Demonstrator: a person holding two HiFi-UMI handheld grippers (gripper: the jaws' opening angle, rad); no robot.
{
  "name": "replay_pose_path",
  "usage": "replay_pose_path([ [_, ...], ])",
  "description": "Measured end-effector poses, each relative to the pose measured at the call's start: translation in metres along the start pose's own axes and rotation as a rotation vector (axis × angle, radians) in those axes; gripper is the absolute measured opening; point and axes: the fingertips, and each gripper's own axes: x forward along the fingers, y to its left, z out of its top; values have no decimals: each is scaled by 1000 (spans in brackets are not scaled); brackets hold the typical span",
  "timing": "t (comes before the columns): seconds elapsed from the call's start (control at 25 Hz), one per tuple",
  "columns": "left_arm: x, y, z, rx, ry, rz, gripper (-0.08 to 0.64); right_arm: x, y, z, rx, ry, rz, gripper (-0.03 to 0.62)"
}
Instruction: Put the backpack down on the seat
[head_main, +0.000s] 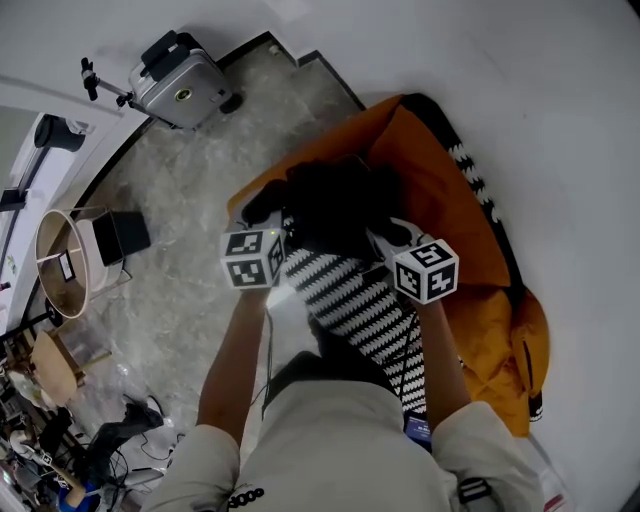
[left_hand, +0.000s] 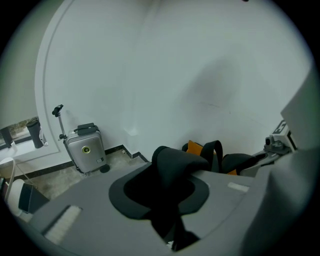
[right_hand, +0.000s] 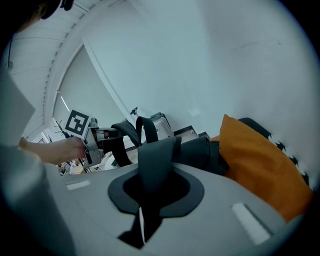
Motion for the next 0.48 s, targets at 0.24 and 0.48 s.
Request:
replay_pose_path([
  [0.24, 4, 7, -47, -15, 90, -12, 69, 7, -6, -14, 12, 41, 2, 46],
  [0.48, 7, 10, -102, -61, 198, -26, 69, 23, -8, -31, 25, 76, 7, 75],
])
